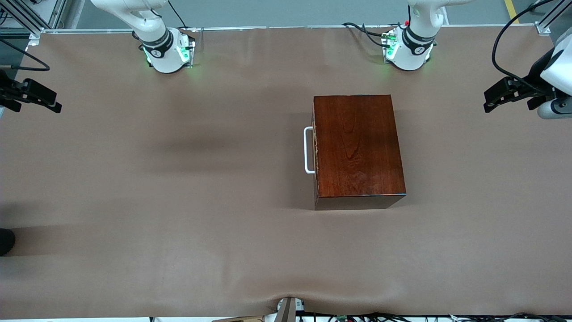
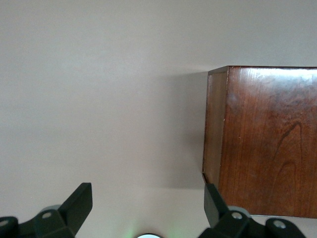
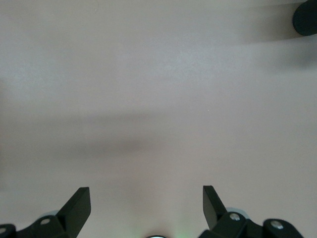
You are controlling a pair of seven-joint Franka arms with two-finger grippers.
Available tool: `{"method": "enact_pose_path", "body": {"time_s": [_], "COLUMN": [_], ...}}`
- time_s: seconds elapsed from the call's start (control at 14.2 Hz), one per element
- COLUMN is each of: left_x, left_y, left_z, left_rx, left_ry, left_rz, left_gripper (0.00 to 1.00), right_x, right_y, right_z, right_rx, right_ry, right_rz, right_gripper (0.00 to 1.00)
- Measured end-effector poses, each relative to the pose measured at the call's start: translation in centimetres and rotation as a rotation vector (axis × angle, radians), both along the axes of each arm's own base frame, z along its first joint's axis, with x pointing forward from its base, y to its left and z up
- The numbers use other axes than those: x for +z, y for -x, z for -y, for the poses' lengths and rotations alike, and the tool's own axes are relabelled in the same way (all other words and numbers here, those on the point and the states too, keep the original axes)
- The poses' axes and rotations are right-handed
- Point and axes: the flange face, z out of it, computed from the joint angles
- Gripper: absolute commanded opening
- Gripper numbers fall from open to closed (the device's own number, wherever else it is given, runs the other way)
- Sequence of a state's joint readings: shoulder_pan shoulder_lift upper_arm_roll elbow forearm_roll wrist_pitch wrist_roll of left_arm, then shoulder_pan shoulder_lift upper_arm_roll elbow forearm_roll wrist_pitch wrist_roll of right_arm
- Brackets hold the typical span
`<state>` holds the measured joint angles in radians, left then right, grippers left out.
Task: Open drawer, take yellow block, close drawer
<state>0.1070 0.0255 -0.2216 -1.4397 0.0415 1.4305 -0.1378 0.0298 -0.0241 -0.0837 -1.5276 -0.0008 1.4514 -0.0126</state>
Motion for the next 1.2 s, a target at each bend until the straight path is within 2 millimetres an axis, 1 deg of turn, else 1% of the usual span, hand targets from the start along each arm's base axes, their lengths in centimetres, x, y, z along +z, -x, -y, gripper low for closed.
{"method": "enact_pose_path", "body": {"time_s": [0.49,0.56,0.64,0.71,0.85,1.06,1.2], "left_x": [0.0,0.0,-0.1,-0.2,-1.0,-2.9,-5.0], "left_y": [0.0,0.1,0.1,0.1,0.0,-0.8,-1.0], "left_z": [0.1,0.4,1.1,2.4,6.3,13.3,18.6], "left_rx": [-0.002,-0.007,-0.02,-0.045,-0.06,-0.03,-0.029], "left_ry": [0.0,0.0,0.0,0.001,0.004,0.013,0.005], "left_rz": [-0.002,-0.002,-0.003,-0.005,-0.012,-0.027,-0.032], "left_gripper": [1.0,1.0,1.0,1.0,1.0,1.0,1.0], "right_x": [0.0,0.0,0.0,0.0,0.0,0.0,0.0], "right_y": [0.0,-0.1,-0.1,-0.1,-0.1,-0.1,-0.1], "right_z": [-0.2,-0.2,-0.2,-0.3,-0.2,-0.1,0.0], "right_rx": [0.003,0.004,0.004,0.005,0.004,0.001,0.001], "right_ry": [0.0,0.0,0.0,0.0,0.0,0.0,0.0], "right_rz": [0.0,0.001,0.001,0.001,0.001,0.001,0.001], "right_gripper": [1.0,1.0,1.0,1.0,1.0,1.0,1.0]}}
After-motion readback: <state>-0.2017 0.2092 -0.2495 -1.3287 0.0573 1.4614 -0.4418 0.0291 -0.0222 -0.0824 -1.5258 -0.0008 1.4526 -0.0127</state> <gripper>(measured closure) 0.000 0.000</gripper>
